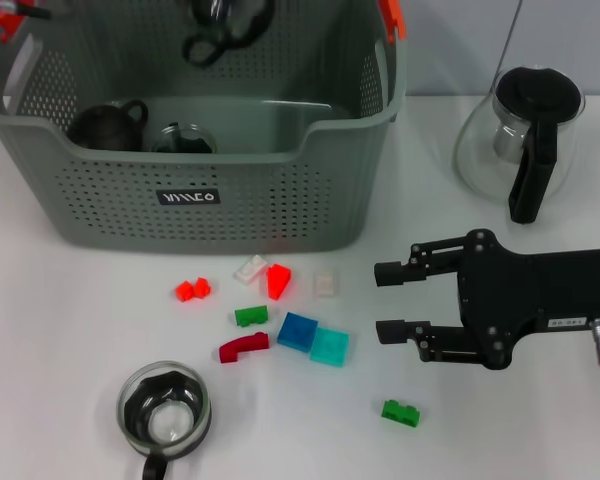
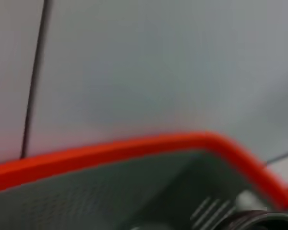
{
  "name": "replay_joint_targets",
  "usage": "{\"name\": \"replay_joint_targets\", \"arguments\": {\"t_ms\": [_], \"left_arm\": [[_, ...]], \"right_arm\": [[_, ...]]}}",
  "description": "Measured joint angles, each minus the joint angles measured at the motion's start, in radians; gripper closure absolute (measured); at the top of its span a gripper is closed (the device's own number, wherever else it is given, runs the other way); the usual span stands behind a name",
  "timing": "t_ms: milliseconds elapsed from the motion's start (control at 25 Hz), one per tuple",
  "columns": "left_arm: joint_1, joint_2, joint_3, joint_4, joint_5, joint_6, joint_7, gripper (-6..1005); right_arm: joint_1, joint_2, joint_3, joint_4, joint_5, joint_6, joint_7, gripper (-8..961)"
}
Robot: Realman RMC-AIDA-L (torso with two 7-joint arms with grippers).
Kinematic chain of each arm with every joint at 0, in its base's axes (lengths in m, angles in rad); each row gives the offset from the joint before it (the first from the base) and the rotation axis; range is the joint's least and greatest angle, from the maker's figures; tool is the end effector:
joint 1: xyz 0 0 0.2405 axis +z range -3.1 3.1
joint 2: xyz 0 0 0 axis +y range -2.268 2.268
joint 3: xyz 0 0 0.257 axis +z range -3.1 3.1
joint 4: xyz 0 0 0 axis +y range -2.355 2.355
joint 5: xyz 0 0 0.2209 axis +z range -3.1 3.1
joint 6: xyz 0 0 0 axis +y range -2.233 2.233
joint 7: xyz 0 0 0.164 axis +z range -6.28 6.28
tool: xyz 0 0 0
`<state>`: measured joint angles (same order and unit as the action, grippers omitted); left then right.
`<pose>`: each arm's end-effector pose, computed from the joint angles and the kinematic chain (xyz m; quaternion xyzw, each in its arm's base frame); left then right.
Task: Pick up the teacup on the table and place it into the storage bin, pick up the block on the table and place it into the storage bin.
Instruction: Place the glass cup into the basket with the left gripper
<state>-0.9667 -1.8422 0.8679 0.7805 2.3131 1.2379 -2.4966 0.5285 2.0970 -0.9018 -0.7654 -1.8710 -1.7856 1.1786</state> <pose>-0.1508 0.5080 0.0895 -0.8536 -0.4342 -0.1115 0.2655 0.2046 0.3154 -0.0255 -0.9611 0.0072 0.2757 0.0175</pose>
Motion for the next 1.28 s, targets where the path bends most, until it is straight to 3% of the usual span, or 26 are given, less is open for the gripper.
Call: {"name": "replay_joint_targets", "arguments": {"t_ms": [120,320,400,600,1000,1280], "left_arm": [[-0.033,-0.034,0.068,-0.001,0.146,-0.072,-0.040,940],[-0.083,-0.139,0.142,-0.046,0.460,-0.256,-0.076,938],[-0.089,-0.167,0.180,-0.068,0.523,-0.313,-0.077,937],[-0.093,-0.164,0.322,-0.127,0.538,-0.356,-0.108,935],[-0.103,-0.167,0.342,-0.172,0.543,-0.351,-0.076,931],[-0.101,-0.176,0.309,-0.156,0.543,-0.345,-0.086,747]], "right_arm": [[0.003,0.000,0.006,0.000,0.000,0.002,0.000,418],[0.009,0.000,0.012,0.000,0.001,0.003,0.005,418],[0.010,0.000,0.012,0.000,0.001,0.003,0.006,418],[0.010,-0.001,0.012,0.000,0.001,0.003,0.008,418],[0.006,-0.002,0.012,0.000,0.001,0.003,0.009,419],[0.004,-0.002,0.027,0.000,0.001,0.001,0.009,419]]}}
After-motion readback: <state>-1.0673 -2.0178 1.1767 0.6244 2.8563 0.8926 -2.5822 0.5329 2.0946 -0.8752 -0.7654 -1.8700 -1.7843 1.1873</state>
